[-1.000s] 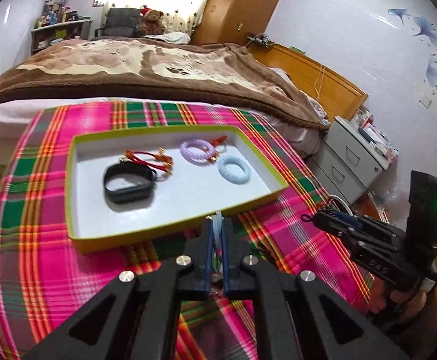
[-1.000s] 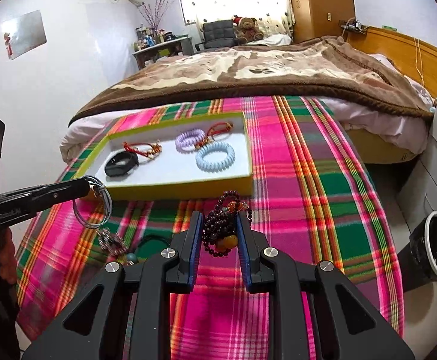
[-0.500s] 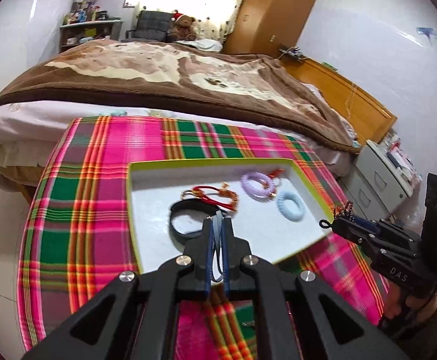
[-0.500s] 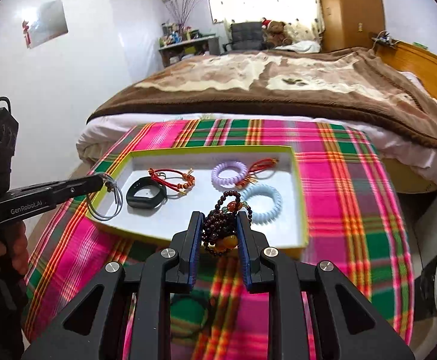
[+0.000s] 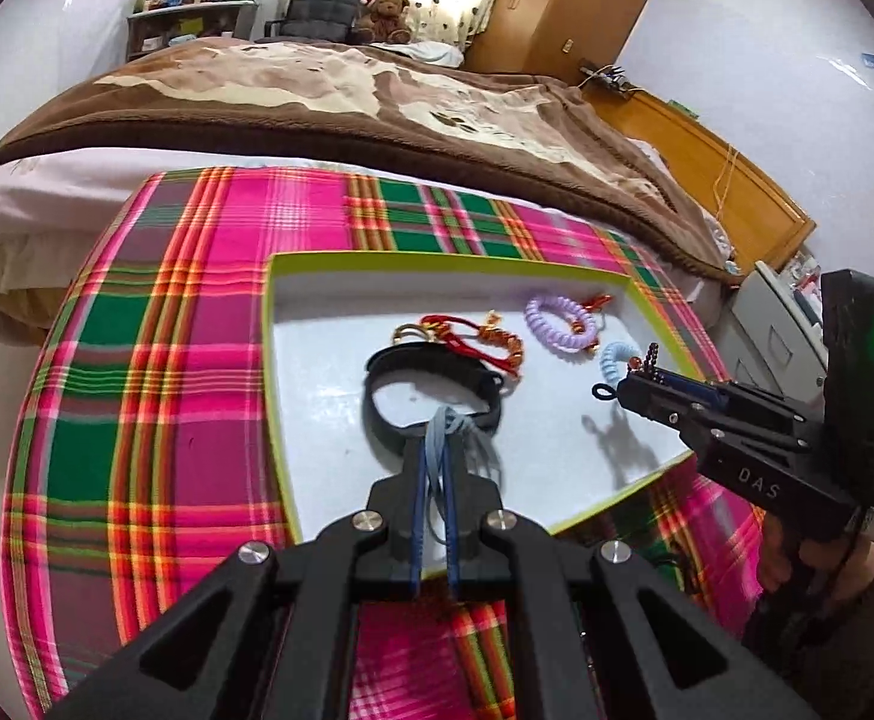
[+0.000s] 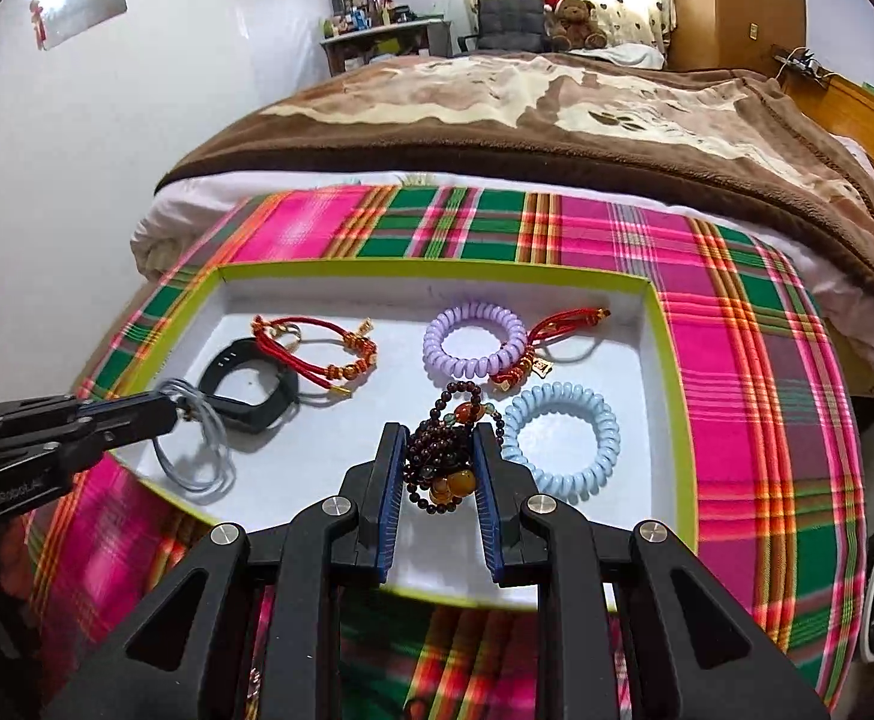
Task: Organize jewelry
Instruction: 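Carry both bracelets into the tray and open both tools to release them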
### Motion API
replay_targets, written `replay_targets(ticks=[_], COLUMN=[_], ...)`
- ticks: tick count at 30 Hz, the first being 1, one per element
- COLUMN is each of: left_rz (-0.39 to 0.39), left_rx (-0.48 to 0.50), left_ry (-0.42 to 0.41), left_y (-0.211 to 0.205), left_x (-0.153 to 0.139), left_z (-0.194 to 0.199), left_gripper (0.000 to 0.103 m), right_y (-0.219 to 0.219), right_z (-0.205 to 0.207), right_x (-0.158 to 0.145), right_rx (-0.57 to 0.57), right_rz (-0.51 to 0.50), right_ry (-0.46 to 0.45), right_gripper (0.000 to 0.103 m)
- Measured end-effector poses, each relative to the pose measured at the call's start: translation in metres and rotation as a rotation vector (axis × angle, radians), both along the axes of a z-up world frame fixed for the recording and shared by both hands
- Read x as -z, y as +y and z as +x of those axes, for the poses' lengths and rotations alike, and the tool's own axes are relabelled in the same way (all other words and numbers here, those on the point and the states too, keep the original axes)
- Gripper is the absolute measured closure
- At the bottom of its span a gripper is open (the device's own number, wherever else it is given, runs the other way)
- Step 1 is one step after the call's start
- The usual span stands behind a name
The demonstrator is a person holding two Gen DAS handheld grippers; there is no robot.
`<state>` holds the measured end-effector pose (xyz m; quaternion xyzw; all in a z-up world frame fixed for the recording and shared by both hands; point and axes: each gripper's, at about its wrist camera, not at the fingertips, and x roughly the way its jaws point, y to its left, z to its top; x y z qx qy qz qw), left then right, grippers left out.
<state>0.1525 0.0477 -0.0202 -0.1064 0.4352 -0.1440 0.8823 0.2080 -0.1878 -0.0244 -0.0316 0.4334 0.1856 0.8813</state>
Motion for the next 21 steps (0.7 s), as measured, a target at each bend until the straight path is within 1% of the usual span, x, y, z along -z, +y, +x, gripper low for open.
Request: replay_targets(ticks=[4, 7, 11, 14, 16, 21], left_rz=[0.036, 0.021, 0.043, 0.095, 0.087, 0.119], left_rx=[-0.024, -0.024, -0.032, -0.045, -0.044, -0.071], left_ry=[0.008, 0.013, 0.018, 0.006, 0.007, 0.009], left_y=[0.004, 0.007, 0.006, 0.004, 0.005, 0.005], left_x=[0.003, 0.004, 0.006, 0.005, 0.006, 0.007], left_z=[0.001, 0.001, 0.003, 0.003, 0.003, 0.004], left_gripper=[0.098, 0.098, 0.097, 0.097, 0.097, 0.095], right_y=[0.004, 0.007, 0.010, 0.011, 0.012, 0.014], right_z=[0.004, 0.006, 0.006, 0.008, 0.008, 0.009], right_x=[0.005, 0.009, 0.012, 0.013, 0.013, 0.014], right_rx=[-0.015, -0.018, -0.016, -0.012, -0.010, -0.012], right_rz=[-0.023, -0.045, -0.059, -0.076, -0.085, -0.111], right_ry=[0.002, 0.001, -0.005, -0.011, -0.016, -0.030], right_gripper=[0.080, 0.080, 0.080, 0.080, 0.080, 0.080])
